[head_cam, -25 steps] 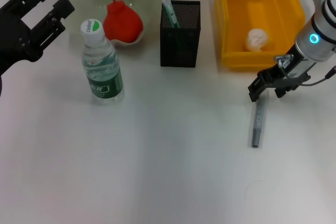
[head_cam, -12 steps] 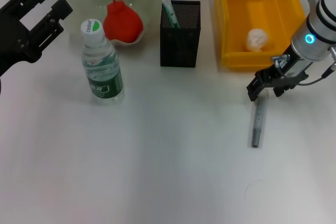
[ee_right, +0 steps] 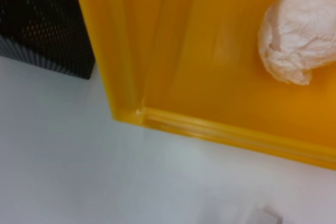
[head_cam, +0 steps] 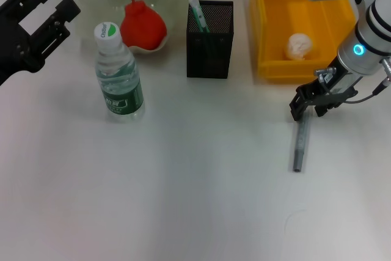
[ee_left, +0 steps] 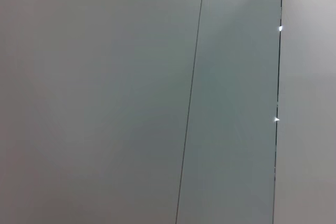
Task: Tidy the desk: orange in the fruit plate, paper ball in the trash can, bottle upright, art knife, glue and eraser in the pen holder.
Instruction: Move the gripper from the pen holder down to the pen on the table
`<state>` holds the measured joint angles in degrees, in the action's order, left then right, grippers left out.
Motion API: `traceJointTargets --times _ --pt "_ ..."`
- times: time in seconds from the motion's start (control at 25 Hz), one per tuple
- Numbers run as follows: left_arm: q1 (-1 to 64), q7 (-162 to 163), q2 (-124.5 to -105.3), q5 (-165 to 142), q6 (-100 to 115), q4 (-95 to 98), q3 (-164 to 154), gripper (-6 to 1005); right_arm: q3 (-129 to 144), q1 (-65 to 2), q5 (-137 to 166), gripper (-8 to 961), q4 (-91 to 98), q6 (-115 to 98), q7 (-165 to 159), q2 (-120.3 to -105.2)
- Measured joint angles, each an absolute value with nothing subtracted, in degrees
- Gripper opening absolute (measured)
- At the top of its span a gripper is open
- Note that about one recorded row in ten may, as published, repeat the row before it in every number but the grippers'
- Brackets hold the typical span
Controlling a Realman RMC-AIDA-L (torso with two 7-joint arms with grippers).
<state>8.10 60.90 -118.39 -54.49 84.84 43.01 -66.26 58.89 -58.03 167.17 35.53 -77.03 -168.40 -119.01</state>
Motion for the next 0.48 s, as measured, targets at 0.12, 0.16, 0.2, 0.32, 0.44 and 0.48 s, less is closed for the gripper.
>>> traceJointTargets --times 0.12,0.16,0.2,0.32,0.44,0.48 --pt "8.0 60.8 -118.39 -54.5 84.9 43.0 -66.3 601 58.9 -58.0 167.2 493 35.4 -76.9 -168.4 -119.00" --pt "8.0 60.8 -118.39 -54.5 84.9 43.0 -66.3 601 58.9 -58.1 167.2 483 35.4 -76.9 -168.5 -119.00" --pt "8.0 60.8 -118.39 -54.5 84.9 43.0 -66.3 601 58.9 -58.1 167.2 474 35.4 -76.9 -168.5 -119.01" --pt "8.0 60.7 -118.39 -54.5 85.0 43.0 -66.3 601 58.9 -58.1 167.1 447 35.4 -76.9 -168.5 -119.01" --pt "8.0 60.7 -118.39 -54.6 85.0 43.0 -66.3 601 58.9 -58.2 167.1 419 35.4 -76.9 -168.5 -119.00" --pt "8.0 60.7 -118.39 -54.6 85.0 43.0 -66.3 601 58.9 -58.2 167.0 410 35.4 -76.9 -168.5 -119.00"
